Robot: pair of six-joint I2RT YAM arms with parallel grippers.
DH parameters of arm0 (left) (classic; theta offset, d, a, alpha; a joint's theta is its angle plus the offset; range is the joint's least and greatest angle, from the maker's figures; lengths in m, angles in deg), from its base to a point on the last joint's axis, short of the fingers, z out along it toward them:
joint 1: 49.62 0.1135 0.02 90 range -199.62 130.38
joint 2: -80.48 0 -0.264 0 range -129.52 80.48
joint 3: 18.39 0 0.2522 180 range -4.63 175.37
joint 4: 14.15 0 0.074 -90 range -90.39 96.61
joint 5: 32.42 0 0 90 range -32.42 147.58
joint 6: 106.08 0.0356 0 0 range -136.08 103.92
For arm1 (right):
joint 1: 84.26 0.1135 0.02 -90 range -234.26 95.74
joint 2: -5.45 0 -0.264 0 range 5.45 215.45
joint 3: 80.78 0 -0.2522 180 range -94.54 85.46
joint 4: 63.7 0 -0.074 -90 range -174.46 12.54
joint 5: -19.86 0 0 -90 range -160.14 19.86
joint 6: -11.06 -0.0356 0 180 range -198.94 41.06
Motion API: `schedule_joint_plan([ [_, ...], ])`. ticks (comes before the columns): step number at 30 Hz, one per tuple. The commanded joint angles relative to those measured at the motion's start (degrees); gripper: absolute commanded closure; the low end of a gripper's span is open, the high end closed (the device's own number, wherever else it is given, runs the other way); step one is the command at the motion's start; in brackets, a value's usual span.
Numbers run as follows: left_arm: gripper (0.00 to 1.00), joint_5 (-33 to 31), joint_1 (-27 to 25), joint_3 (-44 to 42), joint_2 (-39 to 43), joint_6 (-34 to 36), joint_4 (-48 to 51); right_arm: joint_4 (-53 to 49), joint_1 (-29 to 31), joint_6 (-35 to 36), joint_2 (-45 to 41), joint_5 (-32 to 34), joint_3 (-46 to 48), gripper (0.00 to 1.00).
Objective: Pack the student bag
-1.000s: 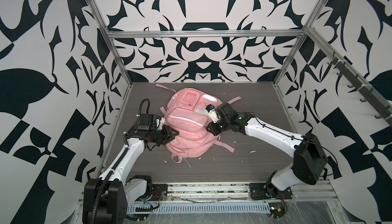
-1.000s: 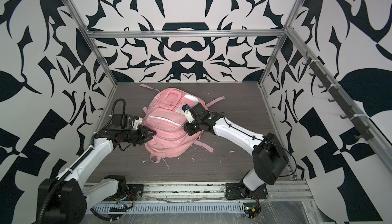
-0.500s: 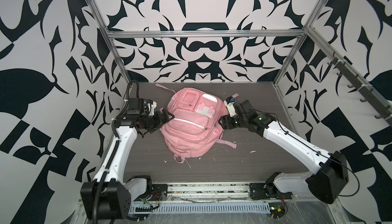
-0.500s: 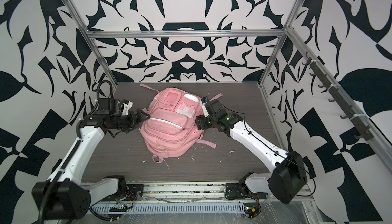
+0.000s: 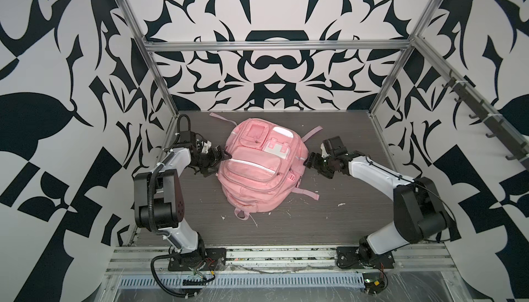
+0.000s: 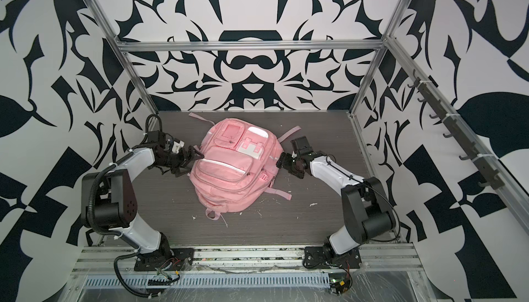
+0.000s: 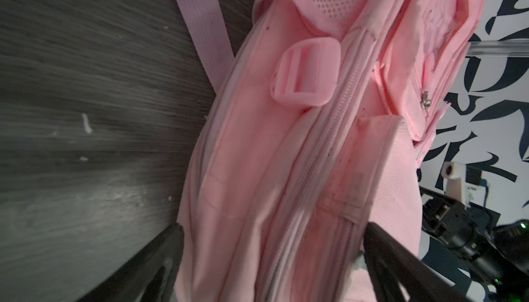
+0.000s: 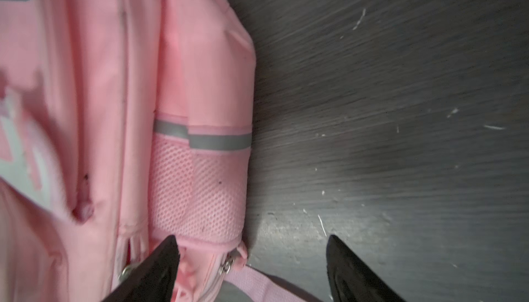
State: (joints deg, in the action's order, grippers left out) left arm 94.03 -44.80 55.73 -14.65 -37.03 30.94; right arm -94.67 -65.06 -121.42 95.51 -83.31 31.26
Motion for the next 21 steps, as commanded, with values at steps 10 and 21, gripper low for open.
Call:
schedule_joint_plan([
  [10, 0.22, -1.3, -15.2, -10.3, 5.3, -10.8, -12.0, 8.5, -5.7, 0.8, 6.0, -6.7, -0.1, 0.39],
  [21, 0.23, -2.8, -25.7, -9.1, 3.1, -15.0, -15.5, 5.9, -10.0, 6.2, 5.7, -8.3, 1.4, 0.57],
])
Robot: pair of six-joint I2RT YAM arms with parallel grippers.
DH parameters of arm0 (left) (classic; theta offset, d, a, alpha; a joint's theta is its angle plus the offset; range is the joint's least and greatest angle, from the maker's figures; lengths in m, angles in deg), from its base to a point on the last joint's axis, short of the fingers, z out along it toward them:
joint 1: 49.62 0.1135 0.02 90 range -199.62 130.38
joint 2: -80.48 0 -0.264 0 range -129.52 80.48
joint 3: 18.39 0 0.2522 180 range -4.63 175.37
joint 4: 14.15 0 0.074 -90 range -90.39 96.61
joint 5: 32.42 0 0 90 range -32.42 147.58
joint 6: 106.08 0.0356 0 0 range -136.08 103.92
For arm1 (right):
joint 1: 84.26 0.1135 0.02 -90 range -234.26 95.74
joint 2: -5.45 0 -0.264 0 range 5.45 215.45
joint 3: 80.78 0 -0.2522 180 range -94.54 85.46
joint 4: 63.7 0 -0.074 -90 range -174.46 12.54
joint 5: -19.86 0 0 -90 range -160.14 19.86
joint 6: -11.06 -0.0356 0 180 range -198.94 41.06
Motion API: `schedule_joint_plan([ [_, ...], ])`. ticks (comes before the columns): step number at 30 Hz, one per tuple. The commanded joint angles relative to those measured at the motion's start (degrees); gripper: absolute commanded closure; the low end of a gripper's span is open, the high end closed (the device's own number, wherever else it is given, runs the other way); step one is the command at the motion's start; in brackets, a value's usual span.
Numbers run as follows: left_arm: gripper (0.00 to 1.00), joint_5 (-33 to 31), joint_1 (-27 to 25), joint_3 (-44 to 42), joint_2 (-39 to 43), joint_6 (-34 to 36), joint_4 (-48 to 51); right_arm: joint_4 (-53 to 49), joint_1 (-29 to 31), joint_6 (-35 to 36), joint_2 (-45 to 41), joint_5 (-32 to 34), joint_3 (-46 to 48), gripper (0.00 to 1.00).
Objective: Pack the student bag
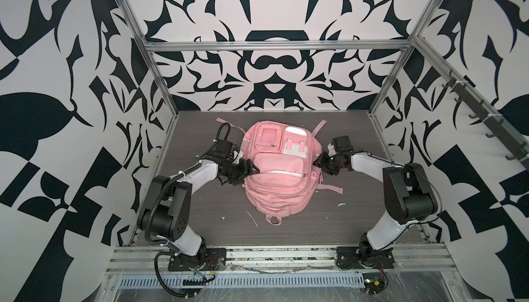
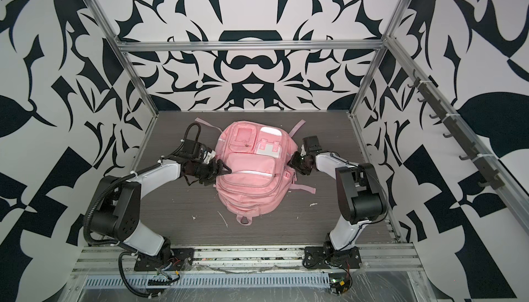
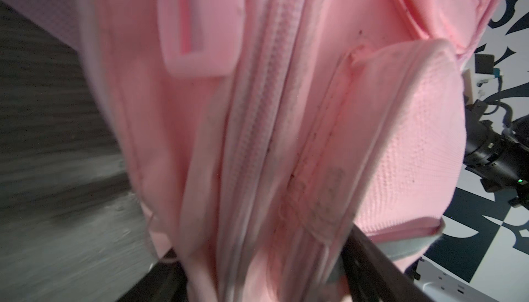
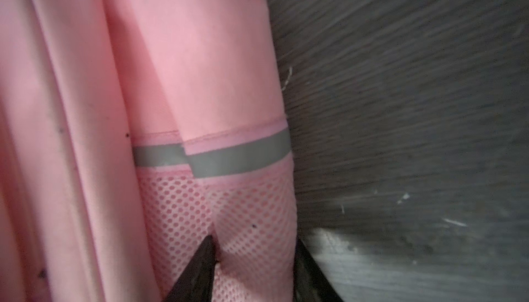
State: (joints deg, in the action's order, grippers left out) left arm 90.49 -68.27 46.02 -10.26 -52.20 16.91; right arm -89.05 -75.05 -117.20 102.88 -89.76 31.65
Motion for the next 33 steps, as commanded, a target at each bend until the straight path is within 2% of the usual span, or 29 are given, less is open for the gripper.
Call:
schedule_joint_plan([
  [1, 0.23, 0.4, -3.0, 0.8, -1.6, 0.0, -1.5, 0.6, 0.0, 2.0, -1.6, -1.8, 1.0, 0.57],
  [6, 0.23, -0.7, -5.4, 0.3, -0.7, -1.1, -1.7, 0.7, -0.1, 1.9, -0.7, -1.8, -0.8, 0.57],
  [9, 0.16, -2.0, -5.2, 0.8, 1.5, -0.2, 1.0, -0.6, -0.1, 2.6, -1.0, -1.7, -2.1, 0.55],
  [11, 0.09, -4.3, -4.7, 2.3, 3.6, 1.8, 5.4, -3.1, -0.2, 4.0, -2.5, -0.8, -2.7, 0.52],
  [13, 0.00, -9.4, -4.4, 3.7, 7.1, 4.5, 10.7, -6.0, -0.4, 6.4, -5.2, 1.1, -3.0, 0.44],
  [14, 0.01, -12.7, -4.2, 4.1, 9.4, 5.9, 13.3, -8.1, -0.6, 8.3, -6.8, 2.5, -3.2, 0.40],
  [16, 0.01, -17.6, -3.3, 3.9, 14.0, 7.5, 17.8, -12.3, -1.2, 11.5, -10.6, 6.3, -3.7, 0.37],
  [17, 0.00, -18.8, -2.4, 3.5, 16.9, 8.3, 19.9, -15.3, -1.3, 13.2, -13.0, 9.5, -4.2, 0.31],
  [18, 0.01, -19.3, -1.4, 3.1, 20.1, 9.2, 21.8, -17.9, -1.4, 15.0, -15.7, 13.1, -4.7, 0.11],
  [19, 0.01, -20.0, -0.6, 3.1, 22.2, 10.1, 23.7, -19.3, -1.4, 16.4, -18.3, 15.5, -4.9, 0.01],
  [22, 0.01, -25.1, 0.8, 2.5, 29.9, 14.4, 28.2, -20.7, -1.5, 20.7, -27.8, 21.5, -3.0, 0.00],
  [25, 0.01, -36.3, 1.1, -0.4, 38.3, 15.3, 28.7, -19.0, -1.5, 23.3, -38.8, 26.0, 2.3, 0.01],
  [27, 0.01, -47.1, 1.1, -2.3, 43.9, 13.0, 29.7, -18.4, -1.5, 22.5, -45.8, 32.7, 6.4, 0.00],
  [29, 0.01, -55.0, 1.1, -5.6, 49.1, 12.2, 28.0, -19.4, -1.5, 21.5, -50.8, 38.9, 9.8, 0.00],
  [31, 0.01, -57.6, 1.1, -10.3, 54.9, 14.1, 23.6, -19.3, -1.5, 21.2, -54.9, 43.8, 13.7, 0.01],
  [33, 0.01, -54.8, 1.1, -15.1, 60.8, 19.8, 17.3, -18.9, -1.5, 19.3, -58.5, 49.1, 17.5, 0.00],
])
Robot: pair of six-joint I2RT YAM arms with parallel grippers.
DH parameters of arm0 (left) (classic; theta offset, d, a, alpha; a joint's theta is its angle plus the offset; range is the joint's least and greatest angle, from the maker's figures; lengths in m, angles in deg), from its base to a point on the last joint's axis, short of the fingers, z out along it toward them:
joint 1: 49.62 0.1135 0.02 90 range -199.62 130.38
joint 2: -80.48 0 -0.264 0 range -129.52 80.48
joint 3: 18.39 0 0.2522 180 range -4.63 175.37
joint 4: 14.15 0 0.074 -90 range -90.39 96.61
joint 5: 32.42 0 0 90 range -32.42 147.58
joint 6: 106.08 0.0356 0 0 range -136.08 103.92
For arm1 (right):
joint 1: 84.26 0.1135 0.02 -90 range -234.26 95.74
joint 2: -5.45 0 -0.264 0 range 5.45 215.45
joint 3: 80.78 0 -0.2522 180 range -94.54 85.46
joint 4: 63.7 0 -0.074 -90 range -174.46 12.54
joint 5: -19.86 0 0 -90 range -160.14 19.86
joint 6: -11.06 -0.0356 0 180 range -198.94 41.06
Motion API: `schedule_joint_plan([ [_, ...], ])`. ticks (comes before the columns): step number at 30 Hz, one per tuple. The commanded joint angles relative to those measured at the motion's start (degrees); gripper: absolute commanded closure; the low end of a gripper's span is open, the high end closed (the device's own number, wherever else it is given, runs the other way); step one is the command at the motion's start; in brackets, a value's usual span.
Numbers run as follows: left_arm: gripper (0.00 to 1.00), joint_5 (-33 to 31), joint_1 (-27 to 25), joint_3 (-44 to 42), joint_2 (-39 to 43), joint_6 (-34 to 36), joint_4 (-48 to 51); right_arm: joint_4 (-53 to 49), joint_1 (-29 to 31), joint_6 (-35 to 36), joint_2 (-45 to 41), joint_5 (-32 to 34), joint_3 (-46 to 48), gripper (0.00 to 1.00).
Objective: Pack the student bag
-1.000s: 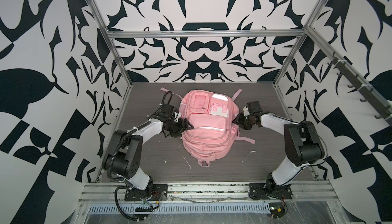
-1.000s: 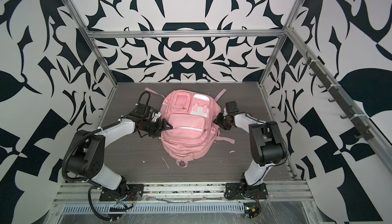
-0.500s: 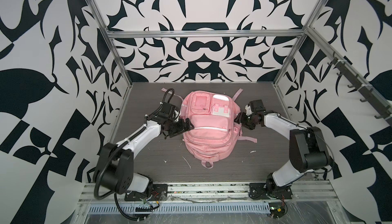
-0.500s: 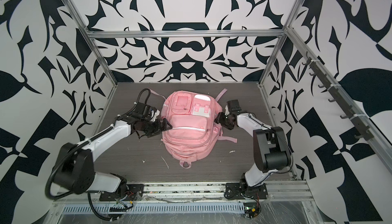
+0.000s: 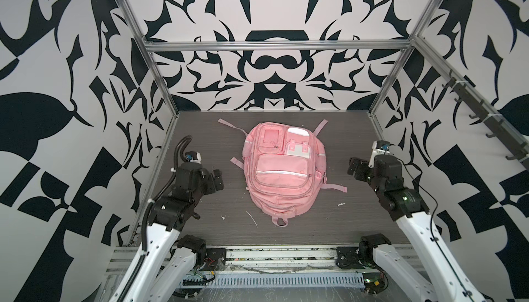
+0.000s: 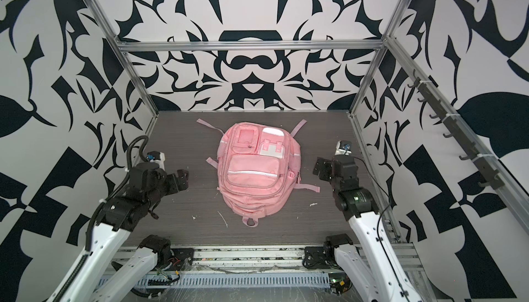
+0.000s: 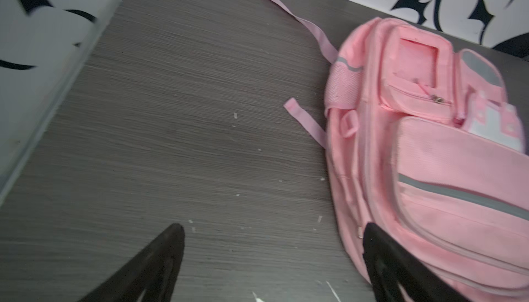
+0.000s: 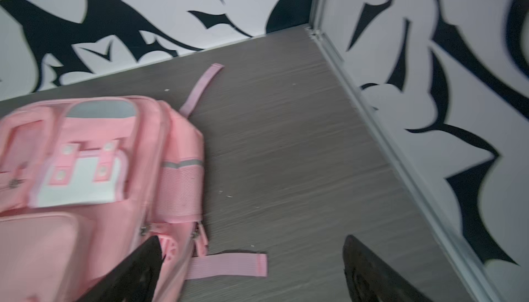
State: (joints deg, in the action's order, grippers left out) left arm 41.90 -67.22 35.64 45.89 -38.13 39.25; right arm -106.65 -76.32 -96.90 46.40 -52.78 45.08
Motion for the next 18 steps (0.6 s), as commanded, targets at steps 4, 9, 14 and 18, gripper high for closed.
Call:
schedule_joint_plan([
  [4, 0.01, -11.3, 0.0, -8.7, 7.9, 8.8, -8.1, 2.2, -0.4, -2.7, -2.4, 15.1, 7.3, 0.00],
  [9, 0.01, -15.3, 0.1, -12.7, 5.7, 13.7, -17.1, 13.8, -0.4, 0.3, 3.7, 22.0, 13.5, 0.01],
  [14, 0.01, -16.1, 0.7, -16.9, -5.5, 19.7, -32.7, 36.2, -0.4, 10.5, 3.7, 16.7, 24.4, 0.00],
  [18, 0.01, -13.6, 3.8, -20.0, -15.0, 18.1, -44.3, 47.1, -0.5, 11.6, 5.8, 12.4, 29.7, 0.00],
])
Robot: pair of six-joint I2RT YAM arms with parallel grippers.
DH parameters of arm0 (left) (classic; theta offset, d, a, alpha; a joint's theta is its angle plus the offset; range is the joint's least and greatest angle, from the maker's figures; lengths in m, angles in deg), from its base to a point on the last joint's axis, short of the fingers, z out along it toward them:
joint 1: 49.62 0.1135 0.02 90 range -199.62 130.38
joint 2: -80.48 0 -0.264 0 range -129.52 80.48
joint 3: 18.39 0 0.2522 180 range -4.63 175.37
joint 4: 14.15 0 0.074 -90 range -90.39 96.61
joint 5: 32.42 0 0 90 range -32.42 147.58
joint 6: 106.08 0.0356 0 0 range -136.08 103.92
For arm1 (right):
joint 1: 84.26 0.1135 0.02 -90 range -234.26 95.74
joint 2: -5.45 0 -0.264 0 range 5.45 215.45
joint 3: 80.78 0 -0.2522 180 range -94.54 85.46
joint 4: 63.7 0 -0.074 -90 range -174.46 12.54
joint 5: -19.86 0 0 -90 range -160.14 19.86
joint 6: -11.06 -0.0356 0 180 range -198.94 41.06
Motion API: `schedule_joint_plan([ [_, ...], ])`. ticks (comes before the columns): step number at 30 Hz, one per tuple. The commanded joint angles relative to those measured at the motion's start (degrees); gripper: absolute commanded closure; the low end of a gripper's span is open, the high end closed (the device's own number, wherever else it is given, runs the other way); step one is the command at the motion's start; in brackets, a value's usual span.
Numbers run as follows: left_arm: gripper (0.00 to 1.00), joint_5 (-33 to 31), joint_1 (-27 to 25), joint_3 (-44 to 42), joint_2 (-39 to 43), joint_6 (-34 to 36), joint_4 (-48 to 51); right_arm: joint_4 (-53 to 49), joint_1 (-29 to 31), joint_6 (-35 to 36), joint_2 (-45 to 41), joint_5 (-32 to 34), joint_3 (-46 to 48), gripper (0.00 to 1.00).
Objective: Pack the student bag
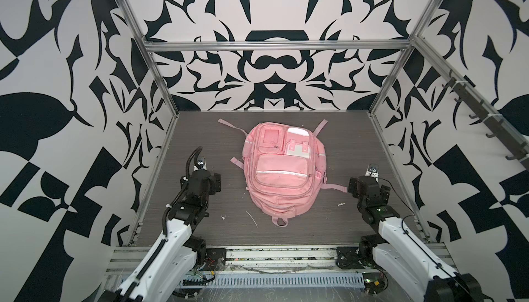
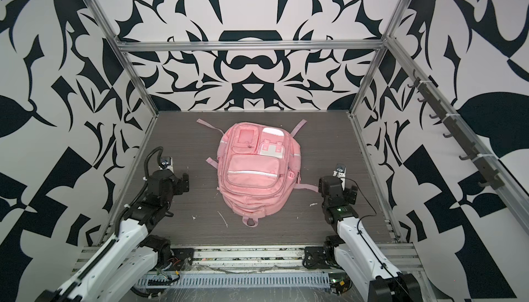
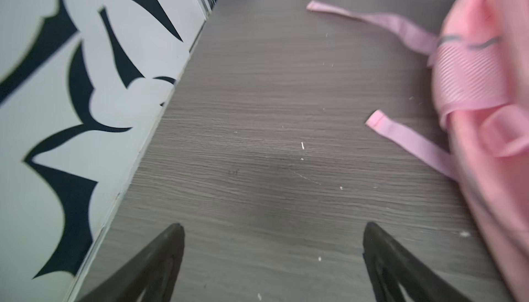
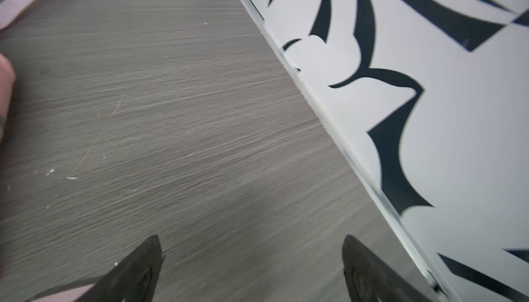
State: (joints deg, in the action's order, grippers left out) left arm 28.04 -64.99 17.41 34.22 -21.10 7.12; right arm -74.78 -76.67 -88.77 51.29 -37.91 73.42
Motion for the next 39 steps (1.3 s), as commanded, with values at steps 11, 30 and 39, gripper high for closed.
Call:
schedule_joint_plan([
  [11, 0.01, 11.1, 10.6, -0.5, -26.0, 2.4, -37.2, 28.7, -0.1, 4.9, 16.9, -3.6, -1.8, 0.00],
  [30, 0.01, 20.9, 11.3, 3.2, -40.6, 4.4, -49.9, 44.2, -0.5, 5.8, 39.8, -6.9, -9.8, 0.01],
  [39, 0.01, 29.1, 13.6, 0.5, -42.5, 4.6, -56.3, 52.2, -0.5, 6.4, 43.1, -7.9, -6.8, 0.00],
])
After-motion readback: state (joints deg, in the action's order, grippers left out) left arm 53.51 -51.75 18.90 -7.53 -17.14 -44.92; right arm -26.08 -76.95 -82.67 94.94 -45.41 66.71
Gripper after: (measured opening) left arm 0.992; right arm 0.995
